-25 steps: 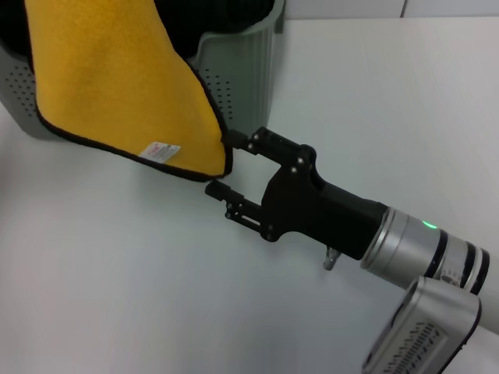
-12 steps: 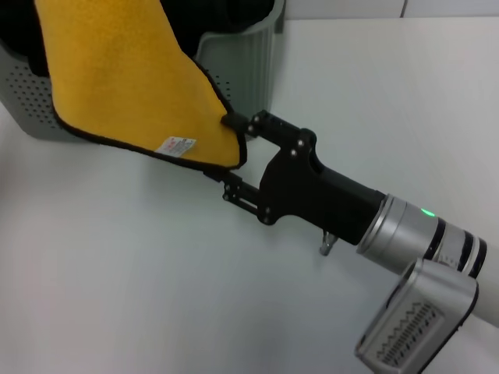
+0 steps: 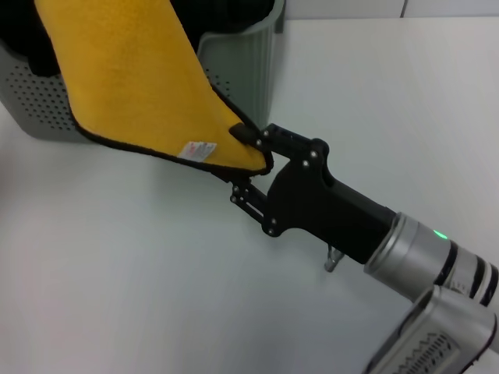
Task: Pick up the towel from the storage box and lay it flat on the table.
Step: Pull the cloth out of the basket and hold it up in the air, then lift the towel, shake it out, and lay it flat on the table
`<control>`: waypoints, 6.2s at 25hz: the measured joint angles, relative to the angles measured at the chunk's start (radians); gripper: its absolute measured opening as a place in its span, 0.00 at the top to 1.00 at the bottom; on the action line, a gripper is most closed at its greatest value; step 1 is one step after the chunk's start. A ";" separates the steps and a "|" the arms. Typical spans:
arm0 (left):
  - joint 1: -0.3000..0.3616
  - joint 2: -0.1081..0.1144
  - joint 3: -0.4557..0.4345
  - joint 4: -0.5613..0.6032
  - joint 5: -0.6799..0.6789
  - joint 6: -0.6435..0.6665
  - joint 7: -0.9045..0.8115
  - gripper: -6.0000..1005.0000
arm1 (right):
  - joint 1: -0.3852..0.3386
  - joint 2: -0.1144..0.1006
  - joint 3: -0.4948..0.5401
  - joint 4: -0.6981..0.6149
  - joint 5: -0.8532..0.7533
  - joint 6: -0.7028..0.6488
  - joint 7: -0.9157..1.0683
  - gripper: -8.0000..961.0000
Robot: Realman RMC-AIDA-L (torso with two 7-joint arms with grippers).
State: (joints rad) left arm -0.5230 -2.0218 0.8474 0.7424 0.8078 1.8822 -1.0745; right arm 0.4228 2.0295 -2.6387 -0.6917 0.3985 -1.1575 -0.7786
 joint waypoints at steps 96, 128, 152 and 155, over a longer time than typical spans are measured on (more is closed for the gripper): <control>0.239 0.069 -0.209 -0.025 1.086 -0.004 -0.349 0.44 | 0.068 -0.007 1.348 -0.614 -1.323 -0.134 1.738 0.95; 0.325 -0.085 -0.326 -0.600 0.537 0.125 1.056 0.44 | 0.320 -0.007 1.005 -0.669 -1.495 0.521 1.877 0.95; 0.239 -0.086 -0.246 -0.945 0.472 0.090 1.973 0.44 | 0.578 -0.002 1.075 -0.385 -1.484 0.383 2.055 0.95; 0.231 -0.086 -0.251 -0.962 0.455 0.068 2.016 0.44 | 0.584 -0.002 1.075 -0.375 -1.481 0.366 2.055 0.95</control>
State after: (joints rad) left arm -0.2915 -2.1076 0.5962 -0.2199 1.2630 1.9506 0.9412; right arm 1.0065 2.0280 -1.5636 -1.0671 -1.0822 -0.7911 1.2767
